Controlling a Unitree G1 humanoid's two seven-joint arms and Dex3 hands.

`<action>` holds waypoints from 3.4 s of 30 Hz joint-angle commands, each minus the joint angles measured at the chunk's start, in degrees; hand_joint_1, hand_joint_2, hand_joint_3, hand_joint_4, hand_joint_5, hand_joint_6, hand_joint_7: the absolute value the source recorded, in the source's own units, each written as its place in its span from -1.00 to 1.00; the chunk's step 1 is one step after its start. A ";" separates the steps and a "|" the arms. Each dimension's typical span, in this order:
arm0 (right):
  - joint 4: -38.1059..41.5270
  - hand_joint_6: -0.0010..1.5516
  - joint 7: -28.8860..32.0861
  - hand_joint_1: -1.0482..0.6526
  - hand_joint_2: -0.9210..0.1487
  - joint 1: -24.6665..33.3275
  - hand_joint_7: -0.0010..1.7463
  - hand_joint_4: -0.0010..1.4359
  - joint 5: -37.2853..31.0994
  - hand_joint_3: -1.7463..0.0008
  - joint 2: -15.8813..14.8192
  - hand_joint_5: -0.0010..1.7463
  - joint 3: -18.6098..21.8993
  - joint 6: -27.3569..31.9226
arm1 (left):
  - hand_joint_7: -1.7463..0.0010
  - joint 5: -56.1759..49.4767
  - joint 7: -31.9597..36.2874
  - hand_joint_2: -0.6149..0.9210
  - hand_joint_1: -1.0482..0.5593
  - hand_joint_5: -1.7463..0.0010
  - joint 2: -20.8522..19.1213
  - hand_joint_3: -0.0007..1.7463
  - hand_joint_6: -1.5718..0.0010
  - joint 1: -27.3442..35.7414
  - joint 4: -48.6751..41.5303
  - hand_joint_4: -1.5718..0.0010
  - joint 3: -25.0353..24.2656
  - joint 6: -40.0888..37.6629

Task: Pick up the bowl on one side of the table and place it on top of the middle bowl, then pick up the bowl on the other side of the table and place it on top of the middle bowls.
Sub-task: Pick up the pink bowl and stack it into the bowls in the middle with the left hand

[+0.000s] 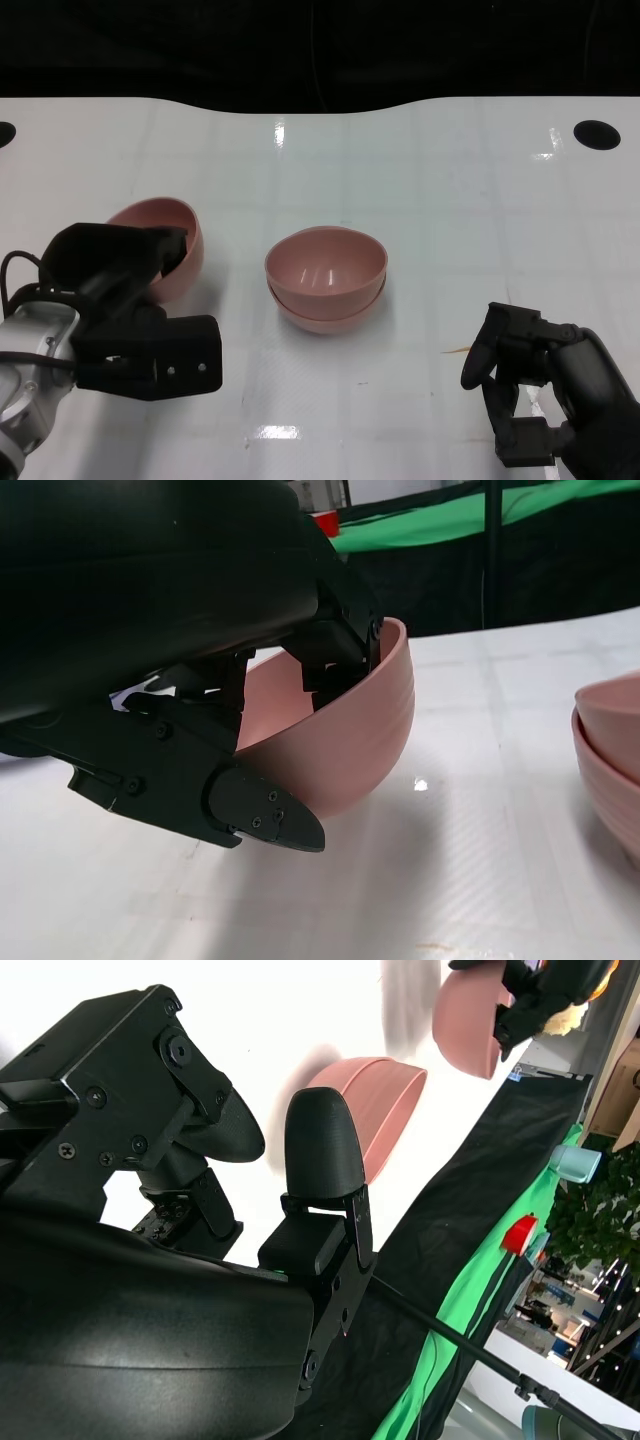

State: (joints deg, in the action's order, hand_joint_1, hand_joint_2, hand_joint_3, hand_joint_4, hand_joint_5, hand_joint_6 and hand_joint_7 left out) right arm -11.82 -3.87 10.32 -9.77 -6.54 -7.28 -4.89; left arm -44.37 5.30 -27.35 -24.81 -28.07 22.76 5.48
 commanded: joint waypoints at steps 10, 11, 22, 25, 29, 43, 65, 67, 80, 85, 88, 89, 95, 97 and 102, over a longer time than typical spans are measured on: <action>-0.47 -0.02 -0.08 0.22 0.10 0.38 0.81 0.34 0.20 -0.73 -0.22 1.00 0.32 0.09 | -0.91 1.27 -4.78 0.99 0.06 -1.00 -3.65 -0.47 0.25 2.17 10.31 0.08 -3.35 0.45; -0.45 -0.02 -0.08 0.22 0.10 0.37 0.81 0.33 0.15 -0.73 -0.25 1.00 0.31 -0.01 | -0.92 1.30 -4.99 0.98 0.06 -1.00 -3.86 -0.47 0.25 2.11 10.70 0.07 -3.46 0.88; -0.57 -0.02 -0.04 0.23 0.10 0.34 0.82 0.33 -0.11 -0.73 -0.17 1.00 0.17 0.20 | -0.93 3.99 -14.65 0.86 0.07 -1.00 -5.21 -0.32 0.22 -1.15 16.23 0.01 -5.10 2.05; -0.78 -0.02 -0.14 0.23 0.10 0.42 0.82 0.33 0.12 -0.73 -0.09 1.00 0.19 0.47 | -0.93 4.93 -16.75 0.72 0.05 -1.00 -5.07 -0.13 0.19 -2.72 16.35 -0.03 -5.04 2.81; -0.80 -0.02 -0.06 0.23 0.09 0.48 0.82 0.33 -0.06 -0.73 -0.11 1.00 0.09 0.34 | -0.85 5.40 -18.45 0.66 0.03 -1.00 -5.05 -0.10 0.15 -4.40 16.01 -0.03 -4.60 4.68; -0.73 -0.02 0.35 0.23 0.10 0.42 0.81 0.32 -1.14 -0.73 0.09 1.00 -0.43 0.27 | -1.00 7.94 -24.38 0.71 0.02 -1.00 -2.54 -0.24 0.25 -8.82 16.76 -0.01 -3.67 6.96; -1.73 -0.02 0.25 0.25 0.11 0.77 0.81 0.32 -1.69 -0.74 0.38 1.00 -1.11 2.13 | -1.00 9.44 -27.59 0.72 0.05 -1.00 1.63 -0.32 0.22 -13.08 13.97 -0.01 -0.93 11.64; -1.67 -0.01 0.28 0.25 0.11 0.71 0.81 0.32 -1.69 -0.73 0.37 1.00 -1.10 2.08 | -1.00 9.42 -27.61 0.73 0.05 -1.00 2.02 -0.31 0.22 -13.34 13.67 0.01 -0.69 12.10; -1.32 -0.01 0.40 0.24 0.12 0.58 0.80 0.32 -1.88 -0.74 0.35 1.00 -1.19 1.71 | -0.95 7.48 -26.37 0.71 0.05 -1.00 3.56 -0.31 0.21 -16.76 7.93 0.01 2.34 17.17; -0.85 -0.01 0.56 0.24 0.12 0.50 0.80 0.31 -2.13 -0.74 0.17 1.00 -1.24 0.82 | -0.93 5.85 -26.56 0.82 0.02 -1.00 3.91 -0.50 0.20 -18.14 5.80 0.01 3.97 18.27; -0.92 0.00 0.70 0.24 0.13 0.62 0.80 0.31 -2.43 -0.75 0.11 1.00 -1.32 0.62 | -0.07 4.86 -26.51 0.97 -0.06 -0.84 4.18 -0.81 -0.05 -18.76 5.03 0.04 4.85 18.55; -1.07 0.00 0.68 0.24 0.13 0.68 0.80 0.31 -2.45 -0.75 0.12 1.00 -1.34 0.78 | 0.21 4.44 -26.61 0.98 -0.07 -0.72 4.21 -0.86 -0.13 -19.00 4.83 0.00 5.22 18.62; -1.05 0.00 0.67 0.25 0.13 0.62 0.80 0.30 -2.36 -0.75 0.18 1.00 -1.32 0.91 | 0.79 2.56 -25.95 1.00 -0.06 -0.39 4.45 -0.92 -0.38 -20.11 2.97 -0.10 6.56 20.03; -0.96 0.00 0.66 0.25 0.13 0.61 0.80 0.30 -2.30 -0.75 0.15 1.00 -1.24 0.89 | 0.81 1.93 -25.49 1.00 -0.07 -0.35 4.53 -0.90 -0.40 -20.47 2.31 -0.11 7.03 20.76; -0.99 0.00 0.64 0.23 0.14 0.69 0.80 0.30 -2.30 -0.75 0.09 1.00 -1.23 0.77 | 0.77 0.98 -23.88 1.00 -0.02 -0.50 5.10 -0.87 -0.50 -21.26 0.06 -0.08 7.55 22.66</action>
State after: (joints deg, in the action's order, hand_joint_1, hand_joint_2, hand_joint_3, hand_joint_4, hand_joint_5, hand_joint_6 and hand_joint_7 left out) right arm -12.61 -3.63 10.69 -11.94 -6.05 -9.01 -3.55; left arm -42.78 -20.01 -22.11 -44.09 -26.98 29.95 27.56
